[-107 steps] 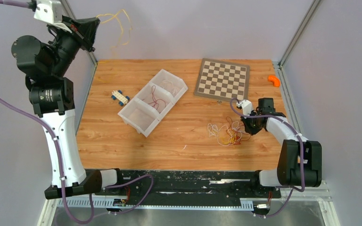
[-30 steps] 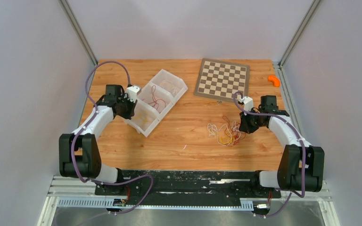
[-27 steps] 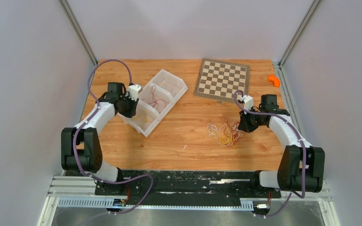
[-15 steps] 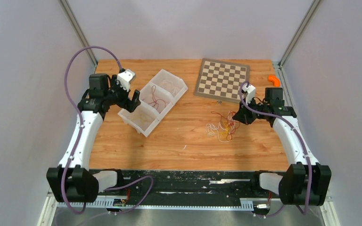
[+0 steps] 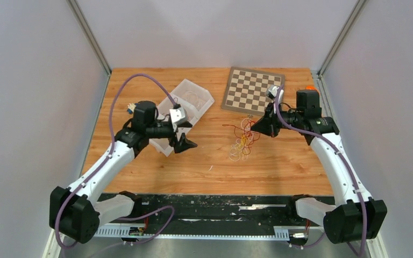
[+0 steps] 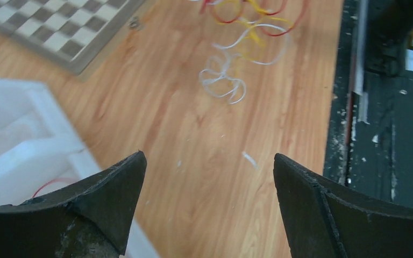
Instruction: Untangle the cables
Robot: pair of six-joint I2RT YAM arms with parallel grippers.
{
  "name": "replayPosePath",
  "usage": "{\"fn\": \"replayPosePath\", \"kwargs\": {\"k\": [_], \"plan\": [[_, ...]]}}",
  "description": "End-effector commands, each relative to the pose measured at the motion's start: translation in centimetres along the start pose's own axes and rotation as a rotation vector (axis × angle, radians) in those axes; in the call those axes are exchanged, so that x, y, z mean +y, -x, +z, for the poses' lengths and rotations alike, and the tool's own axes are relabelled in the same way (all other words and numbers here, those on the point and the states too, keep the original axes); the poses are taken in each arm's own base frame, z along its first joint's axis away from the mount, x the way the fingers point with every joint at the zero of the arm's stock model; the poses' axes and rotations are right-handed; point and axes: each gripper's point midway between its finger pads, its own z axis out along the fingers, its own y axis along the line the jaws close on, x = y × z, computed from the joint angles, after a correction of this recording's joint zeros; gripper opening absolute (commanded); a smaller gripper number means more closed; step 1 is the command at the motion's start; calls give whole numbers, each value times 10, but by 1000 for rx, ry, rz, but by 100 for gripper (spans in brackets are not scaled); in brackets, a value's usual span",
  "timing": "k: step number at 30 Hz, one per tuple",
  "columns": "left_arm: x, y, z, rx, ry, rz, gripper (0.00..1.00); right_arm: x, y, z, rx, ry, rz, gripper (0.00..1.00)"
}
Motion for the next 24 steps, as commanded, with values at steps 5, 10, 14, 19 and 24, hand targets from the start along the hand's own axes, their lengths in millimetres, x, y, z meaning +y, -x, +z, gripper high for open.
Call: {"fn": "replayPosePath", "kwargs": {"k": [5, 10, 14, 19, 24], "plan": [[-24, 56, 64, -182, -83, 255, 87, 42, 23, -3, -60, 119, -63, 0], [-45, 64, 94, -169, -174, 286, 84, 47, 20, -3, -58, 130, -68, 0], [-54, 63, 116, -144, -206, 291, 76, 49, 18, -3, -56, 130, -76, 0], [-60, 77, 126, -127, -240, 248, 13, 24, 7, 0, -20, 19, -80, 0], [-53, 112, 89, -162, -178, 181, 0, -41, -35, -3, 110, -239, -95, 0]]}}
